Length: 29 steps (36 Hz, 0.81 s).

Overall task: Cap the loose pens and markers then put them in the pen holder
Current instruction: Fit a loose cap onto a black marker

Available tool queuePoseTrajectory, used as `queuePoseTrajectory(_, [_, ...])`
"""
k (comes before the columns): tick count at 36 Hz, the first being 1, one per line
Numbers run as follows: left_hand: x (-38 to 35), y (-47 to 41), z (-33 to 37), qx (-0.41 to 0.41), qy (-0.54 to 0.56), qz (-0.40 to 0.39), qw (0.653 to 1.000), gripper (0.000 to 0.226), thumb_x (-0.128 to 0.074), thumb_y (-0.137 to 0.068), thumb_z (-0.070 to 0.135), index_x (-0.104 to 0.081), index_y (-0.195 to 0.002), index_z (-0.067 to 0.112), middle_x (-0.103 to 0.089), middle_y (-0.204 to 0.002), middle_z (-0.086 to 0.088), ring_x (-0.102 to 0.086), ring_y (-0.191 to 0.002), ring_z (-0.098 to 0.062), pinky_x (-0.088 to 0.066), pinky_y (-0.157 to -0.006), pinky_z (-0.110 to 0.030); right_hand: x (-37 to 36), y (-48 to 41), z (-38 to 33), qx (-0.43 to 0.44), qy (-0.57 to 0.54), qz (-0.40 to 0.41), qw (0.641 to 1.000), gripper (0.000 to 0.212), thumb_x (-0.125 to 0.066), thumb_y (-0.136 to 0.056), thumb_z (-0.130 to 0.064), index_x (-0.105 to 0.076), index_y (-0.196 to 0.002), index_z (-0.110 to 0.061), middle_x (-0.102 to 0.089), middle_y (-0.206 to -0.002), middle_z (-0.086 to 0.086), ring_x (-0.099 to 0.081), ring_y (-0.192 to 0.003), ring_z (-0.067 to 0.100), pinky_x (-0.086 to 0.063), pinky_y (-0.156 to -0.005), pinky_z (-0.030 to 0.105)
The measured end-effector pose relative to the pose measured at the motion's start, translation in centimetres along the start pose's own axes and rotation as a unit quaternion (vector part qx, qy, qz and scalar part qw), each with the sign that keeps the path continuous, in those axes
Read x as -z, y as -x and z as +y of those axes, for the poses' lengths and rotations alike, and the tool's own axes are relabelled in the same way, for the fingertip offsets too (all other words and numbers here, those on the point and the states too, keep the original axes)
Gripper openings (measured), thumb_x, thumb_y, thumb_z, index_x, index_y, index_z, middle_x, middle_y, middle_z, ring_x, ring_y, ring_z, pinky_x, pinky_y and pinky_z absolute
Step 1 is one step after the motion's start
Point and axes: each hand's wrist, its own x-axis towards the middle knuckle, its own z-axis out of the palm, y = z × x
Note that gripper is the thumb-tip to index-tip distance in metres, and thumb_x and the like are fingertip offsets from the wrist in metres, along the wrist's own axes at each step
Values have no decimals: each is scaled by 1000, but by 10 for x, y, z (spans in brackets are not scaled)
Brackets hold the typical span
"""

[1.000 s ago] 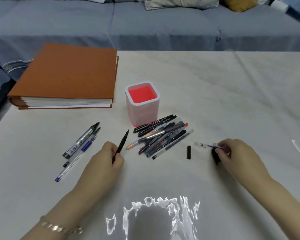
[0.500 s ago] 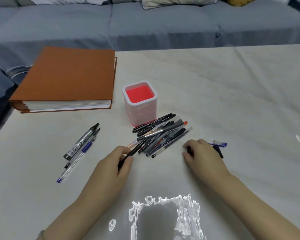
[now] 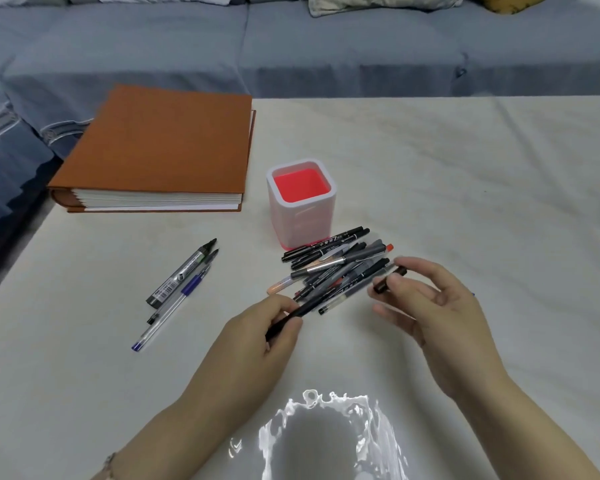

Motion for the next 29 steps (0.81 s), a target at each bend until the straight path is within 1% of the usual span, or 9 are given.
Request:
queuePoseTrajectory(3, [1,2,3,-6,10,-2,1000,14,-52,-88,26,-56,-80,38,-61,-75,7,-52,-64,-10,-38,-58,-14,-9,5,1,38,20,20,999,15,-61,-81,-4,-63,-92,-13,-73,-69,4,-70,-69,15,-58,-69,24])
queuePoseTrajectory(6, [1,4,6,-8,15,-4,1000,16,-53,-88,25,-55,-79,39,-59,-68,8,-47,-58,-3,-37,-57,-11,-16,8,6,48,29,33,998,16,-62,-80,-3,-63,-91,-14,-73,-67,3,-69,-67,14,-58,-69,24])
queuePoseTrajectory(9, [1,5,6,-7,17,-6,1000,15,-53,-88,25,-55,-81,38,-59,-68,11,-47,-59,-2,-37,-58,-10,-19,10,8,47,29,41,998,17,-63,-79,-4,-63,-92,-15,-73,-65,1,-69,-66,13,-57,-67,24])
queuePoseTrajectory(13, [1,6,5,-9,9,-8,1000,13,-53,-88,27,-55,-81,37,-59,-70,10,-47,-59,-4,-37,-56,-12,-20,11,8,48,25,51,997,17,-63,-80,-4,-63,-91,-17,-73,-64,-1,-69,-65,11,-57,-64,21])
queuePoseTrajectory(16, [0,6,5,-11,11,-6,1000,12,-53,-88,26,-56,-81,35,-60,-71,6,-46,-59,-5,-36,-56,-14,-21,12,7,48,28,51,997,17,-64,-79,-5,-63,-91,-16,-73,-65,-1,-69,-65,12,-57,-64,22])
queuePoseTrajectory(19, [0,7,7,-11,12,-9,1000,13,-52,-88,26,-55,-80,35,-59,-70,8,-47,-61,-4,-37,-57,-13,-22,12,8,47,34,50,997,18,-64,-79,-5,-63,-91,-17,-73,-65,-1,-69,-65,11,-56,-65,23])
queuePoseTrajectory(22, [0,8,8,-17,8,-9,1000,14,-52,-88,26,-55,-79,36,-58,-69,9,-47,-62,-3,-37,-58,-12,-23,14,9,50,42,44,997,18,-65,-78,-5,-63,-90,-18,-72,-64,0,-69,-64,12,-55,-64,22])
queuePoseTrajectory(26, [0,8,9,-27,-1,-8,1000,9,-51,-89,26,-56,-83,32,-58,-69,9,-47,-63,-3,-37,-57,-13,-25,16,10,49,46,27,997,19,-64,-78,-5,-63,-92,-18,-71,-65,0,-68,-63,12,-55,-61,19])
queuePoseTrajectory(29, [0,8,9,-41,-5,-2,999,11,-51,-88,28,-54,-80,36,-58,-70,12,-49,-67,-1,-37,-59,-11,-26,17,8,52,45,13,998,21,-64,-78,-3,-65,-94,-17,-69,-62,1,-67,-61,11,-53,-59,17])
